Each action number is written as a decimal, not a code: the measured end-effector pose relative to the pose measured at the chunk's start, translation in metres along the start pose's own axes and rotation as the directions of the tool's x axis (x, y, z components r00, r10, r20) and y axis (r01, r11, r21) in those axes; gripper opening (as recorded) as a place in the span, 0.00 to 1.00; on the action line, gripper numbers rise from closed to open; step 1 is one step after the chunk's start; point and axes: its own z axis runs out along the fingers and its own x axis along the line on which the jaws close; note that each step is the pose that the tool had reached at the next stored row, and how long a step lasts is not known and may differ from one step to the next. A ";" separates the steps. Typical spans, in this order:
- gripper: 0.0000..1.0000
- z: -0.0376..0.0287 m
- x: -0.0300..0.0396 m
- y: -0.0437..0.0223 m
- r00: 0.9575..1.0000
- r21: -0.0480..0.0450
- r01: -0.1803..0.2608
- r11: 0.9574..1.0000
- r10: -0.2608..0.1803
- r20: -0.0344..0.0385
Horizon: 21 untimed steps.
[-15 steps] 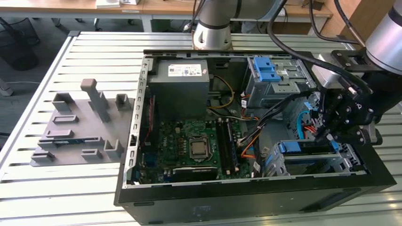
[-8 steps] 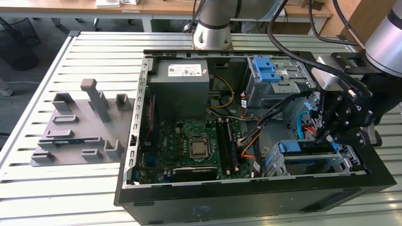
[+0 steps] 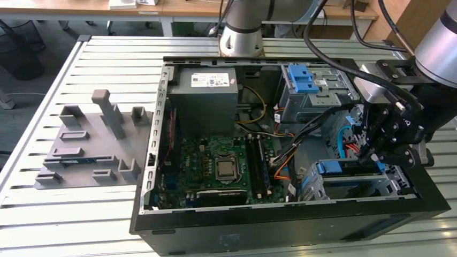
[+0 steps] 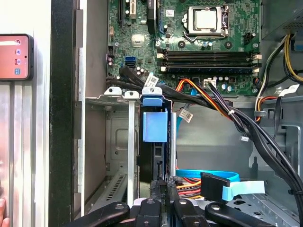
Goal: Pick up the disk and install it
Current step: 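Insert the first disk wire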
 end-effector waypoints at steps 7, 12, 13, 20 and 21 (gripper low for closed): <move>0.17 0.0003 0.0000 0.0000 1.000 0.000 0.000 1.000 0.000 0.000; 0.17 0.0021 -0.0001 0.0000 1.000 0.000 0.000 1.000 0.000 0.000; 0.17 0.0026 -0.0001 0.0000 1.000 0.000 0.000 1.000 0.000 0.000; 0.17 0.0047 -0.0001 0.0000 1.000 0.000 0.000 1.000 0.000 0.000; 0.17 0.0049 -0.0001 0.0000 1.000 0.000 0.000 1.000 0.000 0.000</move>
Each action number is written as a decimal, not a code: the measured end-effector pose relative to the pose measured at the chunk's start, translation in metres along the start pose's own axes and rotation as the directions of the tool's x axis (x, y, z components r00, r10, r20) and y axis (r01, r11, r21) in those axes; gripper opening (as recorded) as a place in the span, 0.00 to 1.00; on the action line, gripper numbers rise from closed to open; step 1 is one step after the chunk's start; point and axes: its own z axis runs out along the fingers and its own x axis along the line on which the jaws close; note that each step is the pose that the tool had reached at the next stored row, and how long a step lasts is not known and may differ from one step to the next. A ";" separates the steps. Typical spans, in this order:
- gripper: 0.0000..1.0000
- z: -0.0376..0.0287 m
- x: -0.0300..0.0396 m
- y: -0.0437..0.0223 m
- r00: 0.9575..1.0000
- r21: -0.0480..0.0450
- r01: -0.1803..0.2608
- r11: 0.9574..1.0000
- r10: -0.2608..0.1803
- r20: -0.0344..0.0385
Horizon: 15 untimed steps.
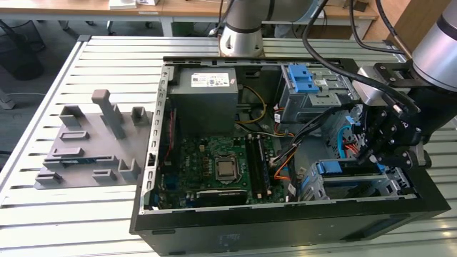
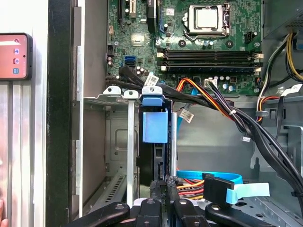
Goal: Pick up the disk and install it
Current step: 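Insert the first disk wire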
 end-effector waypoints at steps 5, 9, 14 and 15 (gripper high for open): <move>0.17 0.0002 0.0000 0.0000 1.000 0.000 0.000 1.000 0.000 0.000; 0.18 0.0003 0.0000 0.0000 1.000 0.000 0.000 1.000 0.000 0.001; 0.24 -0.0007 0.0000 0.0000 1.000 0.000 0.000 1.000 0.000 0.001; 0.24 -0.0015 0.0000 0.0000 1.000 0.000 0.000 1.000 0.000 0.001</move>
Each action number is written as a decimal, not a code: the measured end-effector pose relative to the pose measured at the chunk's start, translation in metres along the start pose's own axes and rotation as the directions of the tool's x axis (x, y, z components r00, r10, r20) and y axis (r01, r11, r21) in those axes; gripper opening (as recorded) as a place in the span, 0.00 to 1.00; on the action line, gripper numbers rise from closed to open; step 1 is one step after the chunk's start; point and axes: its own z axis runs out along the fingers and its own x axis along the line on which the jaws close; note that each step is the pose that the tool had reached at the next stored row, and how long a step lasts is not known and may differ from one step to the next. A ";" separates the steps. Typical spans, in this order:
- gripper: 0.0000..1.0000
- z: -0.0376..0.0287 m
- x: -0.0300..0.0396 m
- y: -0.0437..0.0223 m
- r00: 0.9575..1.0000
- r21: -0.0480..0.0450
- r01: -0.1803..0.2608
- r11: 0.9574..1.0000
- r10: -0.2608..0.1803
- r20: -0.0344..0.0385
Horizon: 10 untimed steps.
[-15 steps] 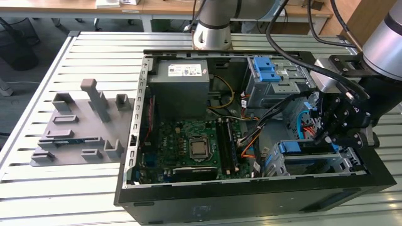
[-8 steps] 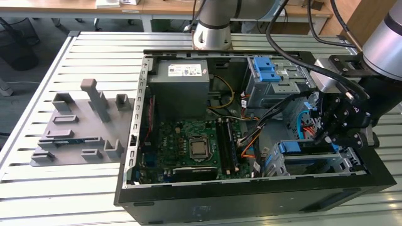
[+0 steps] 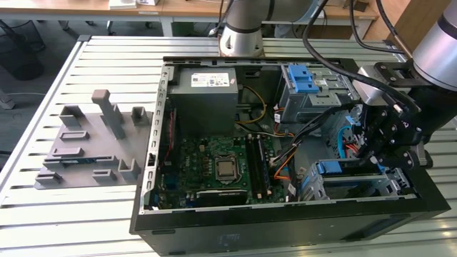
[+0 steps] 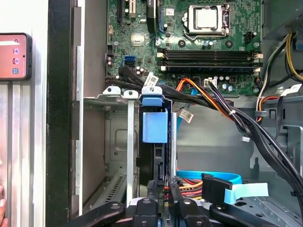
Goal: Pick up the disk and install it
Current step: 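Insert the first disk wire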
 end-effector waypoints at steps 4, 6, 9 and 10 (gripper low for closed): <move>0.24 -0.0054 0.0002 0.0000 1.000 0.000 0.000 1.000 0.000 0.000; 0.24 -0.0088 0.0003 0.0001 1.000 0.000 0.000 1.000 0.000 0.000; 0.24 -0.0122 0.0003 0.0001 1.000 0.000 0.000 1.000 0.000 0.000; 0.23 -0.0123 0.0004 0.0001 1.000 0.000 0.000 1.000 0.000 0.000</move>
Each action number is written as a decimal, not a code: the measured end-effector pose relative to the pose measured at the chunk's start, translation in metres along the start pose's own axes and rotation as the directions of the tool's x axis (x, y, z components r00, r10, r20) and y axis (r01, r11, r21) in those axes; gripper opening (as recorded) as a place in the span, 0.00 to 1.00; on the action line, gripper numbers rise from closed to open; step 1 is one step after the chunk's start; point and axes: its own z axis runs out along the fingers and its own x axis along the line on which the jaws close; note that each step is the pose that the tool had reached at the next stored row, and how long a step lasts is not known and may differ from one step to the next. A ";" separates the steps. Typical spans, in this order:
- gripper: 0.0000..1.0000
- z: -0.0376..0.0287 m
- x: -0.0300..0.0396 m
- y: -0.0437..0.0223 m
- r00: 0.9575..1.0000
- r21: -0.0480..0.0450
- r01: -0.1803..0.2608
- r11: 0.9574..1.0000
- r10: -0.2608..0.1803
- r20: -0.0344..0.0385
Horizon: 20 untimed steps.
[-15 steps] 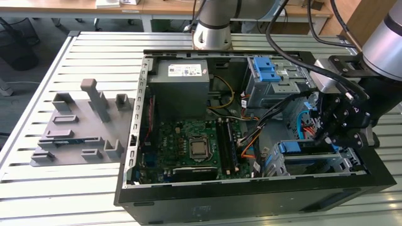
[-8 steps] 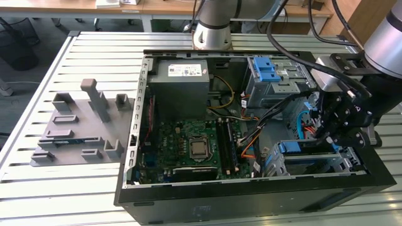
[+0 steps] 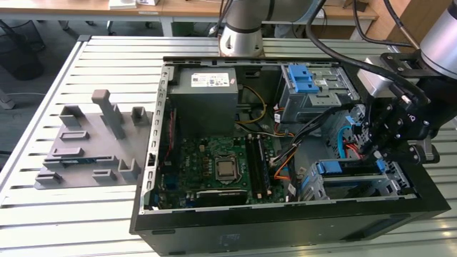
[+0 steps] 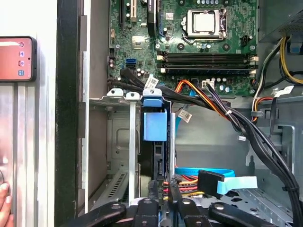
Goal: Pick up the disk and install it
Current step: 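Insert the first disk wire, then insert the second disk wire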
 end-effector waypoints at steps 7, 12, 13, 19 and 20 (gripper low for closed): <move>0.11 -0.0003 0.0000 0.0000 1.000 0.000 0.000 1.000 0.000 0.000; 0.11 -0.0003 0.0000 0.0000 1.000 0.000 0.000 1.000 0.000 0.000; 0.11 -0.0003 0.0000 0.0000 1.000 0.000 0.000 1.000 0.000 0.000; 0.11 -0.0005 0.0000 0.0000 1.000 0.000 0.000 1.000 0.000 0.000; 0.11 -0.0005 0.0000 0.0001 1.000 0.000 0.000 1.000 0.000 0.000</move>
